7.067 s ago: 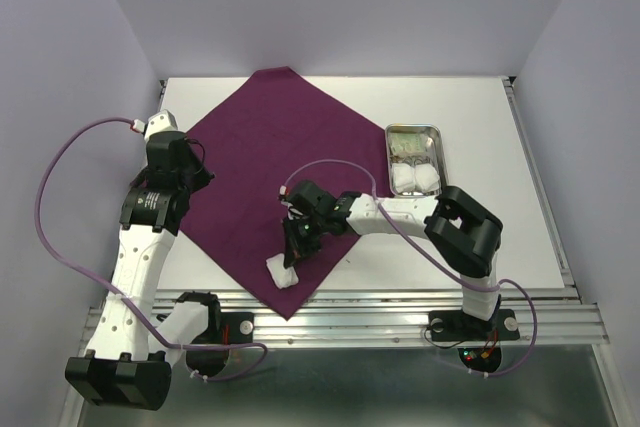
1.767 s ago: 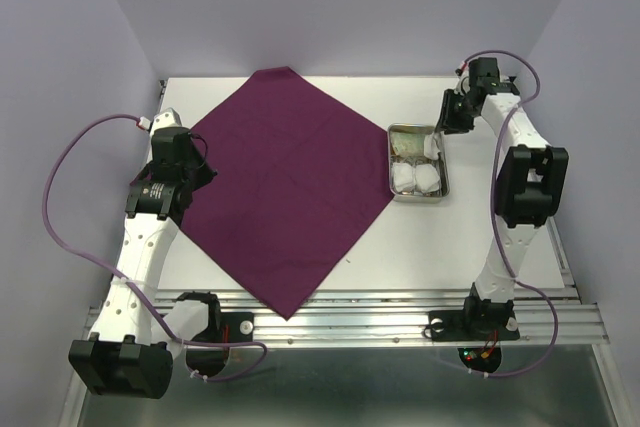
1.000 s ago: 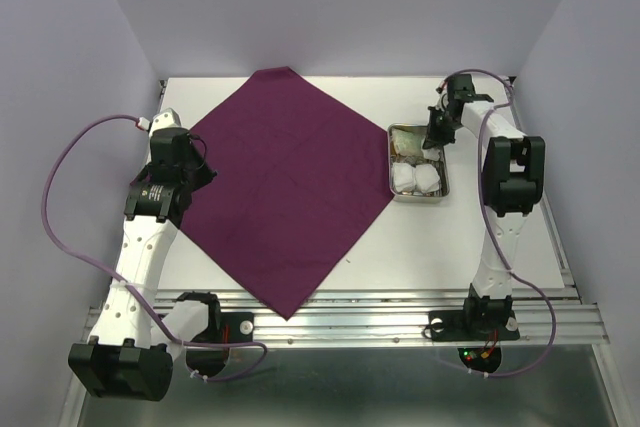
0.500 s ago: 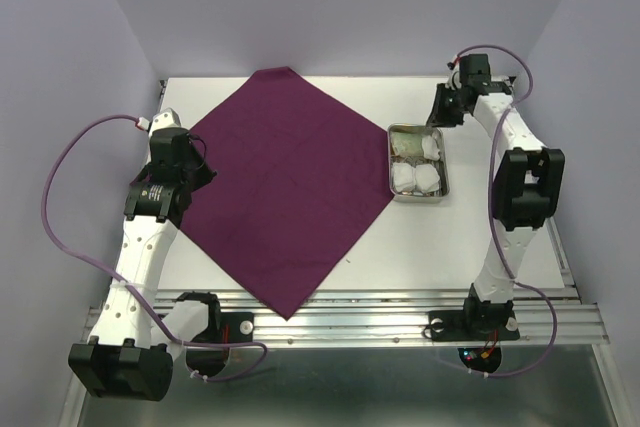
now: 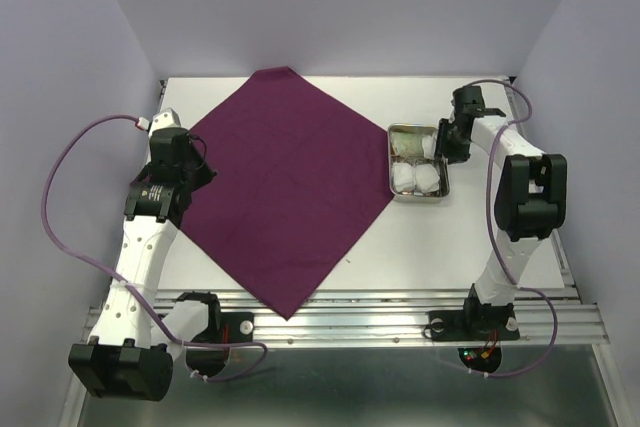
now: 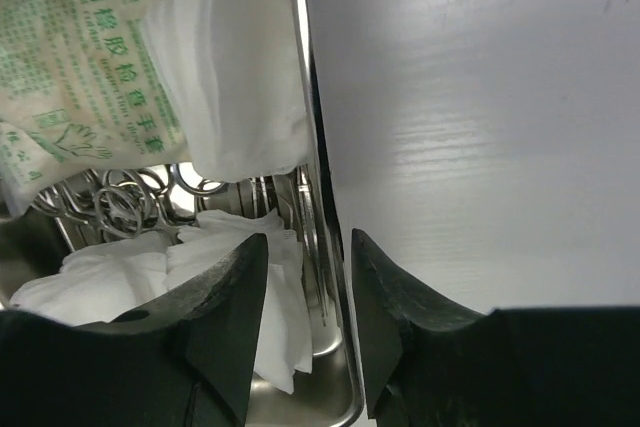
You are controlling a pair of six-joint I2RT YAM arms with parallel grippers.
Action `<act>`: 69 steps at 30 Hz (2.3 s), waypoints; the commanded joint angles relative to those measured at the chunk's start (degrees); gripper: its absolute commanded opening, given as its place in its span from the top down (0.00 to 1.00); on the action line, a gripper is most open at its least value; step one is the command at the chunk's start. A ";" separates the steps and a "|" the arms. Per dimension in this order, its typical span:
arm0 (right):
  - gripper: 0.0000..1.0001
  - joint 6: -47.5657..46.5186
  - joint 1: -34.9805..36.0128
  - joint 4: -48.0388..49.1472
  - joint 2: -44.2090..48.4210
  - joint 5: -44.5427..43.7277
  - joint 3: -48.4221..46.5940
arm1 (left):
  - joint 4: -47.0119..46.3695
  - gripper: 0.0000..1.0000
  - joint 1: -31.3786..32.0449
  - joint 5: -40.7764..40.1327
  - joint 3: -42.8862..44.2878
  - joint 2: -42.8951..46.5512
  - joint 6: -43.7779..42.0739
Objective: Prepare the surgical pack
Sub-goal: Place the medical item in the container, then pick up the container from the center of the board, then place the container in the surgical kit.
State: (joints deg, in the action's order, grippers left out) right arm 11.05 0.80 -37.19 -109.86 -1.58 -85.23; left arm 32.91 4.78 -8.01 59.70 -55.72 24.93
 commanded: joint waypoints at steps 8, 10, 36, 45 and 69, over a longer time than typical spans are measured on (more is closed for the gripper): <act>0.62 -0.06 -0.18 3.61 1.85 -3.07 2.61 | -1.35 0.85 -0.21 -0.78 -0.55 1.23 0.30; 0.70 -0.06 -0.18 3.97 1.41 -2.55 3.14 | -1.35 0.85 -0.21 -0.95 -0.55 1.23 0.30; 0.99 1.60 6.74 7.75 4.92 9.77 3.59 | -2.23 0.84 -0.29 -0.08 -0.55 1.06 0.47; 0.99 5.47 17.91 8.19 0.10 8.79 -2.21 | -1.53 0.84 -0.38 -0.34 -0.29 1.32 -0.32; 0.99 24.10 43.15 13.28 -23.81 7.39 -33.94 | 1.64 0.84 -0.82 -2.62 0.59 4.83 -1.64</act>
State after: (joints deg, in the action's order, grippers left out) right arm 30.59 41.50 -29.61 -132.53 5.58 -113.23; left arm 34.48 4.38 -9.50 59.59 -52.56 24.25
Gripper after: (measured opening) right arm 0.126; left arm 0.154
